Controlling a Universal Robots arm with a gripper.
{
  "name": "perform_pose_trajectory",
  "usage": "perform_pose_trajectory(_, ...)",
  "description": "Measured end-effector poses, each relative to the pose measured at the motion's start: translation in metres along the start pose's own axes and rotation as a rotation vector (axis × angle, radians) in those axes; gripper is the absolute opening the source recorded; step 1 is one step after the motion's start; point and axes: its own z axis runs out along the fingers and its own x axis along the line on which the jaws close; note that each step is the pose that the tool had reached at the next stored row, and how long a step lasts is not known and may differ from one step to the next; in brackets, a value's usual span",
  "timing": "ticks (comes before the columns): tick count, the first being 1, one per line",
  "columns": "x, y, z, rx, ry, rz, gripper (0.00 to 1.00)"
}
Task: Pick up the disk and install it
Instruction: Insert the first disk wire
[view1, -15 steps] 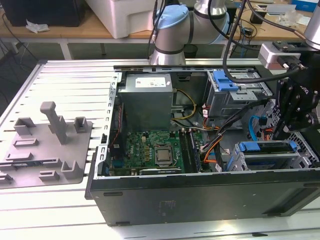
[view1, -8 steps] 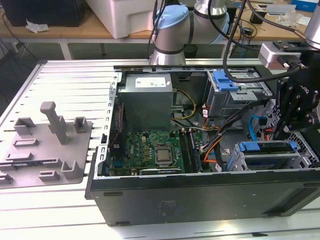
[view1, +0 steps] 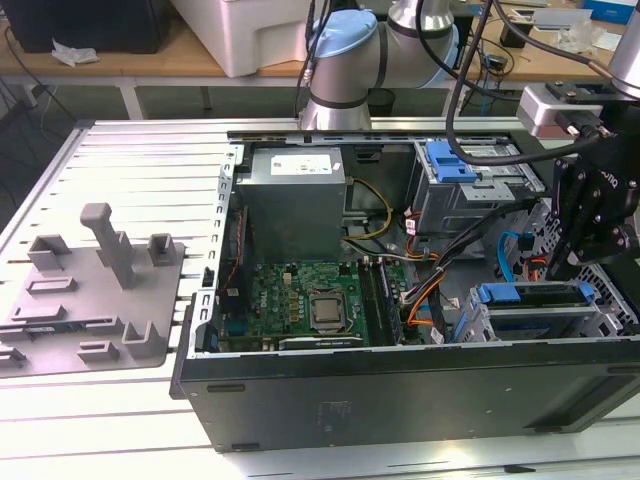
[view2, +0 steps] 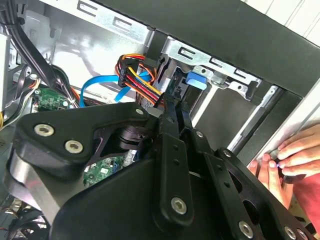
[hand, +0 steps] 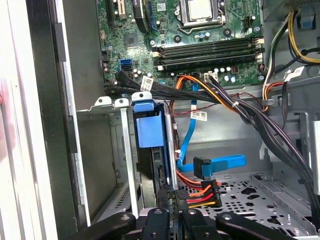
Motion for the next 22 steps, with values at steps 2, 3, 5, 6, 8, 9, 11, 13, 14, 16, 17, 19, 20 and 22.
perform_pose_trajectory(2,0.0002,0.0,0.0,0.0002,0.0016,0.0,0.17)
perform_pose_trajectory(3,0.0003,0.0,0.0001,0.0002,0.002,0.0,0.17)
perform_pose_trajectory(5,0.0006,-0.0001,0.0002,0.0003,0.0026,0.0,0.17)
perform_pose_trajectory(6,0.0009,-0.0001,0.0002,0.0003,0.003,0.0,0.17)
perform_pose_trajectory(8,0.0016,-0.0004,0.0002,0.0004,0.0034,0.0,0.17)
perform_pose_trajectory(9,0.002,-0.0005,0.0003,0.0004,0.0036,0.0,0.17)
perform_pose_trajectory(11,0.0023,-0.0006,0.0003,0.0004,0.0038,0.0,0.17)
perform_pose_trajectory(13,0.0025,-0.0007,0.0003,0.0005,0.0044,0.0,0.17)
perform_pose_trajectory(14,0.0026,-0.0007,0.0003,0.0006,0.0051,0.0,0.17)
perform_pose_trajectory(16,0.0026,-0.0007,0.0002,0.0008,0.0067,0.0,0.17)
perform_pose_trajectory(17,0.0026,-0.0007,0.0004,0.0008,0.0073,0.0,0.17)
perform_pose_trajectory(19,0.0026,-0.0007,0.0005,0.001,0.008,-0.001,0.17)
perform_pose_trajectory(20,0.0026,-0.0007,0.0005,0.0012,0.0079,-0.003,0.17)
perform_pose_trajectory(22,0.0026,-0.0003,0.0008,0.0021,0.0075,-0.013,0.17)
